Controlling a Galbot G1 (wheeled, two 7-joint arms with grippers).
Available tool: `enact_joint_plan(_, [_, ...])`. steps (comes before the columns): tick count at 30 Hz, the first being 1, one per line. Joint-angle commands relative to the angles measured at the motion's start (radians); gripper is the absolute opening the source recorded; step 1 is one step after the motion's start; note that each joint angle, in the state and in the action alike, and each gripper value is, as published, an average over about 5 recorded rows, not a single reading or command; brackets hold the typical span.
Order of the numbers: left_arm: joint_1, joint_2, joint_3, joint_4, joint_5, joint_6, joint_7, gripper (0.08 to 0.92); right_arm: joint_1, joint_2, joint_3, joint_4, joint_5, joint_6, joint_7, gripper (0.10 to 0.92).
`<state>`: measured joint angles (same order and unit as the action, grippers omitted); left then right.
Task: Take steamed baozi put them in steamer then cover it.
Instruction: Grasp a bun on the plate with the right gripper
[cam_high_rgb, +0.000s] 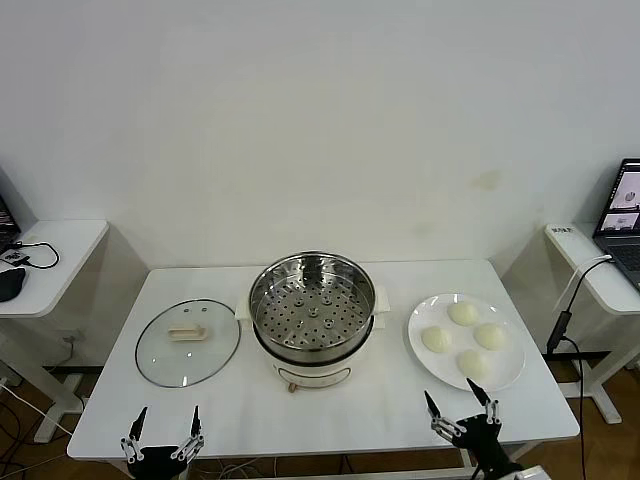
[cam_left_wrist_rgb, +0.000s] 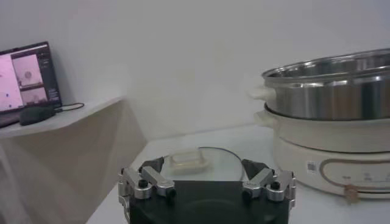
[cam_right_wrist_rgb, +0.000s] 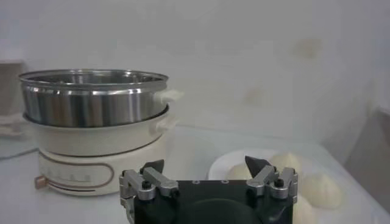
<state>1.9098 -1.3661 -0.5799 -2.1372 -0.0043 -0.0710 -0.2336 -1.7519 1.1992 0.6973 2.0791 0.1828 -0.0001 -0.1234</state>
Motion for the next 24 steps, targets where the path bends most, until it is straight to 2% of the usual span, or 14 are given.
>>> enact_joint_plan(1, [0.003, 0.002, -0.009, -0.024, 0.016, 0.042, 0.011, 0.823, 0.082, -0.107, 0.108, -0.006, -0.158, -0.098, 0.019, 0.822])
enact_joint_plan(6, [-0.012, 0.0, -0.024, -0.03, 0.027, 0.042, 0.01, 0.823, 0.171, -0.258, 0.172, -0.065, -0.28, -0.19, -0.044, 0.823])
enact_joint_plan(13, [-0.003, -0.008, -0.022, -0.03, 0.058, 0.035, 0.011, 0.823, 0.381, -0.539, 0.123, -0.23, -0.372, -0.289, -0.248, 0.823])
enact_joint_plan(18, [-0.001, -0.015, -0.014, -0.03, 0.081, 0.03, 0.013, 0.823, 0.679, -0.705, -0.157, -0.416, -0.394, -0.287, -0.394, 0.823])
enact_joint_plan(24, [0.005, -0.02, -0.017, -0.035, 0.11, 0.007, 0.01, 0.823, 1.133, -0.751, -0.623, -0.64, -0.384, -0.28, -0.566, 0.823])
